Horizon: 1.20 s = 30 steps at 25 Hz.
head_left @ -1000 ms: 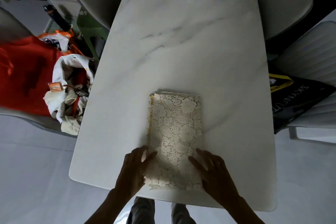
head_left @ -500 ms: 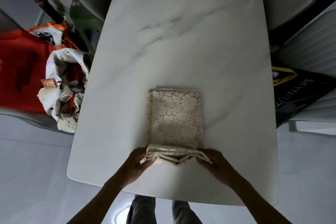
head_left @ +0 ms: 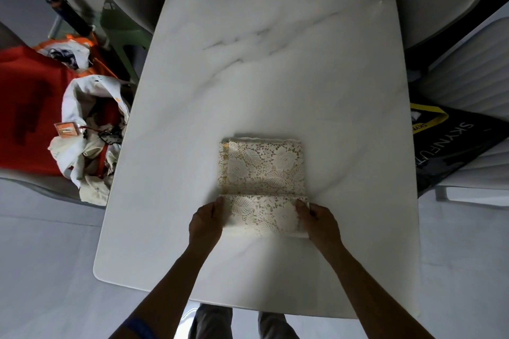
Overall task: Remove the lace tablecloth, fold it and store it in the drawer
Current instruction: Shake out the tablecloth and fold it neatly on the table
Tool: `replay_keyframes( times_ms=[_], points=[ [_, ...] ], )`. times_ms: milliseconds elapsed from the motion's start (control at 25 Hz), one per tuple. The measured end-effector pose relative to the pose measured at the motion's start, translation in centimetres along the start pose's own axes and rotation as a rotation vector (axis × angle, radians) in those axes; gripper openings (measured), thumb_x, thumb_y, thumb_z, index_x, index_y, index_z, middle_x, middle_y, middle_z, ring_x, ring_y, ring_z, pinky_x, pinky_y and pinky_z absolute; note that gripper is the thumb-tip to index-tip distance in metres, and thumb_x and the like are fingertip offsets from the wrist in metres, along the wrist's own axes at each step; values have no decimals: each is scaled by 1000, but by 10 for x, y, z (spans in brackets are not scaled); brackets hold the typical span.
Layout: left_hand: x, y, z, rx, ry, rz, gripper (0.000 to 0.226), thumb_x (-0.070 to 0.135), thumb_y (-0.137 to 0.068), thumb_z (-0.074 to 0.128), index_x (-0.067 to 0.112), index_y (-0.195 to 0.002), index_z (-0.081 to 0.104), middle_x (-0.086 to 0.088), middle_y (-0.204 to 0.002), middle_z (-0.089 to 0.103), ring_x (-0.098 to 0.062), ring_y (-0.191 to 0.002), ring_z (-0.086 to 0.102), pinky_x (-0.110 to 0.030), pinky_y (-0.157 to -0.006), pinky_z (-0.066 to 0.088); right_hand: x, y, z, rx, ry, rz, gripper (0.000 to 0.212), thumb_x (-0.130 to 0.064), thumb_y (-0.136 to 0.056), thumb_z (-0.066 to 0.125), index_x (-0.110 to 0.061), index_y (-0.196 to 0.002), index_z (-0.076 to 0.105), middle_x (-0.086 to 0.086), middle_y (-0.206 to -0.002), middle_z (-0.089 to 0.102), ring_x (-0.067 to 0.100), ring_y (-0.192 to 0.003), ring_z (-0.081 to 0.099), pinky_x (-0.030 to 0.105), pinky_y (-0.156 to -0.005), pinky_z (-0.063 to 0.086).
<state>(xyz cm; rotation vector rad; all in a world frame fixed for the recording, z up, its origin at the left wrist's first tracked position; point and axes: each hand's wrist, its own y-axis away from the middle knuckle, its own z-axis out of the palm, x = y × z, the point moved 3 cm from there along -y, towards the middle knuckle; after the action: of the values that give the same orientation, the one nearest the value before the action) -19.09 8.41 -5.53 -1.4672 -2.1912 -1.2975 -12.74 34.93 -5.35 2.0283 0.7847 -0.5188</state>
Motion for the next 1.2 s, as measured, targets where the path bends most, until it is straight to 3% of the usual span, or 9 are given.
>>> replay_keyframes(
  times_ms=[120, 320, 440, 560, 640, 720, 1000, 1080, 1200],
  points=[
    [10, -5, 1, 47, -78, -48, 57, 49, -101, 37, 15, -56, 46, -17, -70, 66, -38, -75, 63, -33, -63, 40, -4, -8, 2, -9, 82, 94, 48, -59, -93, 44, -25, -67, 65, 0, -71, 66, 25, -77, 66, 33, -69, 53],
    [6, -2, -4, -42, -64, 86, 56, 56, -92, 52, 14, -57, 38, 4, -52, 37, -19, -52, 36, -30, -49, 30, -9, -15, -2, -56, 82, 154, 49, -59, -91, 47, -20, -71, 67, 2, -72, 68, 24, -73, 66, 48, -74, 60],
    [5, 4, 2, 69, -44, 93, 56, 49, -97, 46, 14, -54, 34, 5, -47, 38, -23, -52, 41, -30, -49, 29, -18, -6, -3, -32, 78, 174, 48, -57, -92, 47, -19, -71, 67, 5, -75, 70, 27, -76, 68, 46, -74, 60],
    [9, -1, 8, 86, -71, 41, 57, 54, -98, 39, 16, -55, 45, 1, -50, 51, -29, -59, 56, -29, -52, 35, -23, 17, 4, 348, 409, -259, 31, -42, -94, 49, -17, -107, 62, 6, -106, 68, 27, -94, 64, 37, -81, 53],
    [9, -5, 7, 81, -95, 27, 56, 56, -98, 37, 18, -59, 50, -1, -57, 57, -31, -66, 62, -29, -56, 37, -27, 47, 30, 250, 556, -734, 47, -30, -88, 56, -16, -133, 50, 9, -137, 55, 29, -123, 53, 40, -101, 43],
    [9, -12, 6, 55, -112, 2, 55, 57, -98, 37, 20, -59, 51, -2, -62, 59, -33, -72, 63, -30, -60, 41, -19, 60, 52, 44, 761, -918, 73, -19, -77, 59, -17, -147, 38, 10, -156, 36, 32, -144, 32, 50, -116, 28],
    [22, -10, -5, -37, -78, -4, 59, 50, -99, 41, 18, -49, 40, -19, -65, 63, -41, -76, 64, -32, -61, 40, -47, 50, 62, 260, 1011, -821, 51, 1, -90, 27, -13, -123, 64, 11, -122, 67, 33, -105, 67, 43, -82, 56],
    [19, 5, -5, -27, -20, -61, 63, 54, -98, 38, 17, -47, 41, -5, -51, 52, -33, -60, 56, -32, -58, 39, -46, 60, 59, 225, 997, -863, 44, 0, -82, 48, -13, -119, 66, 9, -118, 70, 30, -98, 69, 41, -77, 57],
    [-2, 25, -15, -39, 147, -106, 62, 58, -97, 36, 20, -51, 51, 3, -52, 53, -22, -55, 50, -33, -57, 38, -35, 81, 48, -108, 900, -750, 54, -14, -56, 74, -25, -109, 68, -3, -104, 74, 21, -87, 71, 35, -75, 55]
  ],
)
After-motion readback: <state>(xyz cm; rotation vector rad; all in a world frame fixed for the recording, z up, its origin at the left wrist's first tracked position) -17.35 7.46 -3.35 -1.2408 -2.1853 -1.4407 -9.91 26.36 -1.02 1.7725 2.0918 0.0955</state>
